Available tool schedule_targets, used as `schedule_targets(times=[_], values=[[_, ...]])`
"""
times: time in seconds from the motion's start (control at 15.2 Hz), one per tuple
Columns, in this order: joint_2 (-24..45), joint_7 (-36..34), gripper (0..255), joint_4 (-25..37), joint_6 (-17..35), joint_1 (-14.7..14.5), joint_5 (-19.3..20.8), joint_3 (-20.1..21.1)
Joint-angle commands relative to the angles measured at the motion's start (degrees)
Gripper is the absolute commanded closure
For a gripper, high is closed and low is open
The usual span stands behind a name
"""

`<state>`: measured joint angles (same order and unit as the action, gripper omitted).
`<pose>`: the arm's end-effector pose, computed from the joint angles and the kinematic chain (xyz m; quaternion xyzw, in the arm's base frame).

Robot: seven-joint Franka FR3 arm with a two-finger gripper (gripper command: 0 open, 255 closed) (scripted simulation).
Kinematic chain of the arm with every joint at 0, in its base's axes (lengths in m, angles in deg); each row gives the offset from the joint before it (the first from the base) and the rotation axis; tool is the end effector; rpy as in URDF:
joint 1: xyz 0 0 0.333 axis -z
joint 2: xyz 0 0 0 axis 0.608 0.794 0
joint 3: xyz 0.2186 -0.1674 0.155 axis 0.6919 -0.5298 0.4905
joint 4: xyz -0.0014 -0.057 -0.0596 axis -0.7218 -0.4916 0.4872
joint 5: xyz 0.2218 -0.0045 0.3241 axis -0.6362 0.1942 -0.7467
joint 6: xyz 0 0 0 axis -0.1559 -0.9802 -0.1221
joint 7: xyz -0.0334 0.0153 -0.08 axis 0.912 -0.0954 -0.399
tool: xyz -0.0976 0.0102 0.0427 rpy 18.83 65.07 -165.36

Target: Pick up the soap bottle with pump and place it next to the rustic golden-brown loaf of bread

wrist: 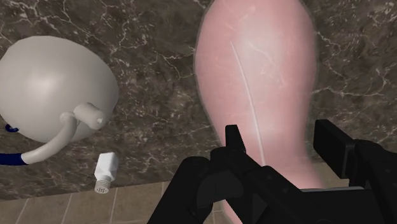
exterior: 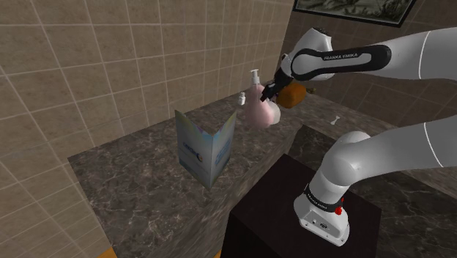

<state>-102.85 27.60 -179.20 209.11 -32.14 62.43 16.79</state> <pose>0.3352 -0.1425 0.4797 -0.9762 0.0540 -0.2097 0.0107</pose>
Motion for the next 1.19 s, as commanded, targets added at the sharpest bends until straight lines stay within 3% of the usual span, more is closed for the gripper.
schedule_targets(times=[0.0, 1.12], values=[[-0.30, -0.17, 255, 1.39, -1.60, -0.07, -0.12, 0.28], [-1.38, -1.39, 255, 13.75, -14.99, -0.69, -1.05, 2.29]])
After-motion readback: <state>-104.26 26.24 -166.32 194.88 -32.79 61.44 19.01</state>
